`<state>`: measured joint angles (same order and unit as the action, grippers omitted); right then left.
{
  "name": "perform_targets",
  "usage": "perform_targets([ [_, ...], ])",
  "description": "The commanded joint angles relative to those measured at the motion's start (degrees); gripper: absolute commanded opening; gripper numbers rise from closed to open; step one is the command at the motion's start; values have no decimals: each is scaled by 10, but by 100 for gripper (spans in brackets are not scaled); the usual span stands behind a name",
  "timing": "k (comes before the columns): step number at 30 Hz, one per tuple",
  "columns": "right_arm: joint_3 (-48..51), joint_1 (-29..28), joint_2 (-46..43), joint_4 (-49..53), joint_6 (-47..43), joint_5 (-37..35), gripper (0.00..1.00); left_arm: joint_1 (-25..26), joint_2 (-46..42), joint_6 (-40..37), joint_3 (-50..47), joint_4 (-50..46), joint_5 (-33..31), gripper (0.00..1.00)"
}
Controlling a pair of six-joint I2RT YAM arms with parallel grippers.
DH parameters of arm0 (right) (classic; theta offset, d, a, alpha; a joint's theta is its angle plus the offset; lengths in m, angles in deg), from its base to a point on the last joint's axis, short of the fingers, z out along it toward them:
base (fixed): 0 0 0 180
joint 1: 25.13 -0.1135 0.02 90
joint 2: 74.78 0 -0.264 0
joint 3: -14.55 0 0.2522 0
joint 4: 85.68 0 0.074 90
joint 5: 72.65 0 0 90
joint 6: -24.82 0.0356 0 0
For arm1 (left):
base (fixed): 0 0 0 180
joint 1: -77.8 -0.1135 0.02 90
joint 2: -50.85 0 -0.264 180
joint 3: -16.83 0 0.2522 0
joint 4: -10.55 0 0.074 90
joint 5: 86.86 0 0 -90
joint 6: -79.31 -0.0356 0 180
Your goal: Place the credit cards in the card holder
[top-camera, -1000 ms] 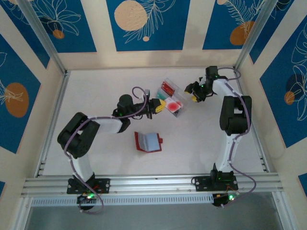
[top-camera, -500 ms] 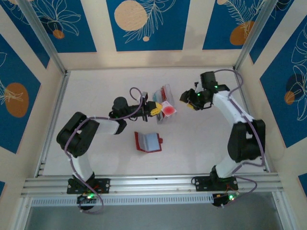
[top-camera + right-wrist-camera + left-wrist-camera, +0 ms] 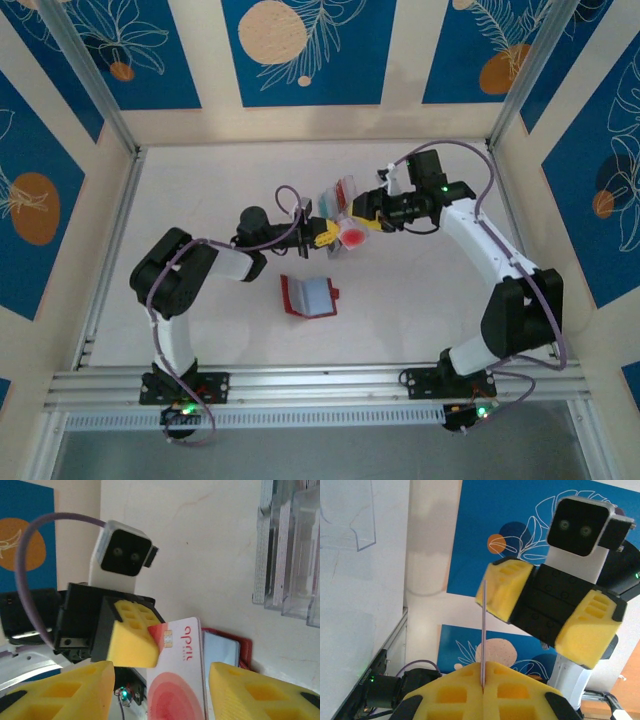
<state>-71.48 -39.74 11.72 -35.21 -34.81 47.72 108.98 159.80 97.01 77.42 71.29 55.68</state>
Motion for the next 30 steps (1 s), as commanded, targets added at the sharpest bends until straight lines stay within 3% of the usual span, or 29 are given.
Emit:
perform_targets([
  [1,-18,-1,19,48,-23,4,52,-6,-1,1,15,39,16,0],
  [5,-2,11,22,49,-17,-3,51,-7,-3,4,16,40,18,0],
  [10,0,-2,20,30,-5,65,48,-7,2,0,19,35,18,0],
  [18,46,0,-31,29,22,113,24,-8,9,8,33,43,20,0],
  [23,50,-1,-47,24,49,127,16,-10,7,7,25,43,24,0],
  [27,48,-2,-52,21,92,130,5,-10,9,1,19,36,27,0],
  [30,41,-5,-53,37,107,119,0,-11,11,-3,20,32,27,6],
])
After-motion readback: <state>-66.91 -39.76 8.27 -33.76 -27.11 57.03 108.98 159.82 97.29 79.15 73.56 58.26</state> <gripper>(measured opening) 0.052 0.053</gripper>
